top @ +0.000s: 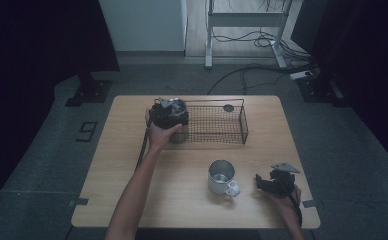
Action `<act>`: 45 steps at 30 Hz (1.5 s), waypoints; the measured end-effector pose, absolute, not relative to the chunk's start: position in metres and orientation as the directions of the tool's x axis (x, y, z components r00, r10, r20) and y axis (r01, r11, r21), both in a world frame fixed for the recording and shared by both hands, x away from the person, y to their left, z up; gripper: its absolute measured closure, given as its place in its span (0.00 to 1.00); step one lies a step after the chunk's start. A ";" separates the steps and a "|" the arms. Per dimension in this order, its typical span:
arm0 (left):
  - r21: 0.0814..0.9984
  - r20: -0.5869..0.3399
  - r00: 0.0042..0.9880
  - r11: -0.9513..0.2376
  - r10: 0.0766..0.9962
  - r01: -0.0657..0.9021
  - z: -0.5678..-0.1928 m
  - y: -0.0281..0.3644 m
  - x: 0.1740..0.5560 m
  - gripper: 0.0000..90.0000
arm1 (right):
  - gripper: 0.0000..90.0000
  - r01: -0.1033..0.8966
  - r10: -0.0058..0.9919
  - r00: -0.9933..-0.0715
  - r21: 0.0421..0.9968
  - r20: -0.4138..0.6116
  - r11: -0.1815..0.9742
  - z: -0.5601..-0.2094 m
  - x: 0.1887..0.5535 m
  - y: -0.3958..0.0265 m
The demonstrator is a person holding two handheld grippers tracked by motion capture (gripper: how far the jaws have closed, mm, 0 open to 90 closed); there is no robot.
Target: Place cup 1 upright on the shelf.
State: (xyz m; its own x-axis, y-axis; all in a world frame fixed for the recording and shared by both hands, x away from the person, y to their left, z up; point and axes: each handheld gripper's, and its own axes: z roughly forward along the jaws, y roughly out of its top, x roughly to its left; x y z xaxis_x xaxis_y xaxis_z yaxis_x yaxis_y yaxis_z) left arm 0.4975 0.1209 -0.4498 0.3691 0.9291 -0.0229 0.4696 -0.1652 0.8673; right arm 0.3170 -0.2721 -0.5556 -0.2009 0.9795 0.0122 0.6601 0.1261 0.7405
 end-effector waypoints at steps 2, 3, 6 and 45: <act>0.875 -0.029 0.374 -0.158 0.927 0.458 -0.447 0.123 0.494 0.00 | 0.15 0.660 0.980 -0.201 0.741 0.013 0.126 -0.556 0.317 -0.272; 0.877 -0.029 0.376 -0.157 0.926 0.455 -0.446 0.124 0.492 0.00 | 0.15 0.660 0.980 -0.201 0.740 0.013 0.126 -0.556 0.317 -0.272; 0.879 -0.037 0.376 -0.149 0.926 0.454 -0.445 0.127 0.488 0.00 | 0.15 0.660 0.980 -0.201 0.740 0.013 0.126 -0.556 0.317 -0.272; 0.877 0.012 0.481 -0.240 0.877 0.416 -0.442 0.153 0.394 0.03 | 0.15 0.663 0.980 -0.198 0.738 0.015 0.122 -0.555 0.318 -0.272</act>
State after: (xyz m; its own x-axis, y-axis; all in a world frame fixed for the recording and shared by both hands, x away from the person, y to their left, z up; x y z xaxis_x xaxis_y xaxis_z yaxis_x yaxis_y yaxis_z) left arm 0.3943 0.1532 -0.4421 0.4809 0.8767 0.0117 0.4156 -0.2397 0.8774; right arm 0.3176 -0.2719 -0.5554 -0.1980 0.9801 0.0154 0.6634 0.1225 0.7382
